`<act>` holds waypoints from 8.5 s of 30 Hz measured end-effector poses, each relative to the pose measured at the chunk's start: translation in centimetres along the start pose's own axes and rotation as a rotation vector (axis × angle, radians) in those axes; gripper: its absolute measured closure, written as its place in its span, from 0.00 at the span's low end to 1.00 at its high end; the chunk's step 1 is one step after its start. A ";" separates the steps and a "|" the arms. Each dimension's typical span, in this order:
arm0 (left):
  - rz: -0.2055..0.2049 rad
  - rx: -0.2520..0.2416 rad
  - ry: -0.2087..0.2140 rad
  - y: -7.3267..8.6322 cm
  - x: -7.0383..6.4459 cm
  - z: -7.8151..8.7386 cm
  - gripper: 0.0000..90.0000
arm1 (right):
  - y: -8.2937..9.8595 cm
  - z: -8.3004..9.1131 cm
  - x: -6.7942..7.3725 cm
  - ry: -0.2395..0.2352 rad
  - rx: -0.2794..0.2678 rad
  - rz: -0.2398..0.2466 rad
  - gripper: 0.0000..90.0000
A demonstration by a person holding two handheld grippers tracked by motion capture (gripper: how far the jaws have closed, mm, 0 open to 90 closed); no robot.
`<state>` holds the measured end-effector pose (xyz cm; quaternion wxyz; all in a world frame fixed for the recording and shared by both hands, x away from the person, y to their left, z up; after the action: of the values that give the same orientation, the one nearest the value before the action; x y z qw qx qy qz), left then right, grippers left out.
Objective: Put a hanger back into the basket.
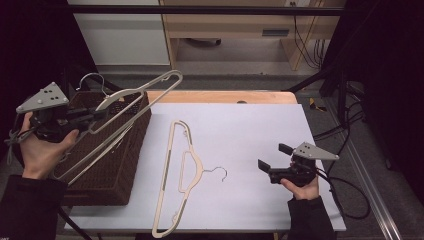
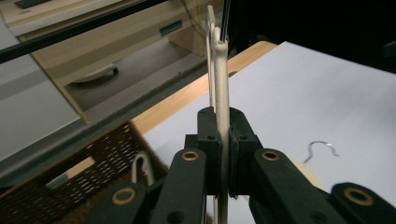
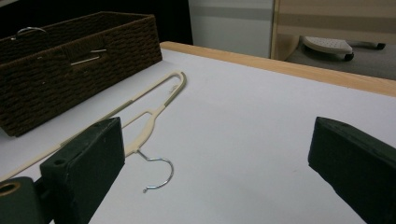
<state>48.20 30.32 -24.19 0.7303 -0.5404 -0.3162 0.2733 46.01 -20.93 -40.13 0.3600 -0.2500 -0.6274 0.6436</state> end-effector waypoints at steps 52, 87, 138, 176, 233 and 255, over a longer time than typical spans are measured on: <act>0.009 0.273 -0.158 15.3 8.5 0.1 0.95 | 0.5 -0.4 -0.1 -0.003 0.013 -0.004 0.05; 0.075 0.445 -0.048 17.8 5.0 -1.2 0.75 | 0.5 -0.4 0.1 -0.013 0.015 -0.004 0.05; 0.193 -0.139 0.080 11.0 -13.1 -5.7 0.06 | 0.8 -2.2 2.1 -0.097 0.020 0.028 0.08; 0.194 -0.045 0.148 15.5 -14.9 -7.4 0.07 | 9.7 -15.4 7.4 -0.300 0.366 0.180 0.68; 0.079 0.265 0.262 18.3 -19.0 -14.4 0.26 | 8.2 -13.1 9.3 -0.474 0.386 0.240 0.99; 0.056 0.371 0.292 18.2 -20.5 -15.6 0.81 | 5.8 -12.0 9.7 -0.458 0.329 0.222 0.96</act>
<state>45.62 10.42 -48.43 0.8473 -0.4392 -0.1367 0.2657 48.40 -5.58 -45.64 0.1722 -0.1035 -0.5486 0.8115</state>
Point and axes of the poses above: each handheld gripper's, and its own axes: z roughly backward along the jaws, y roughly out of its underside, x roughly to its left, the point moved 4 cm from there along -z, roughly forward along the jaws, and after that the axes turned 14 degrees about -x, right-handed, at the moved point
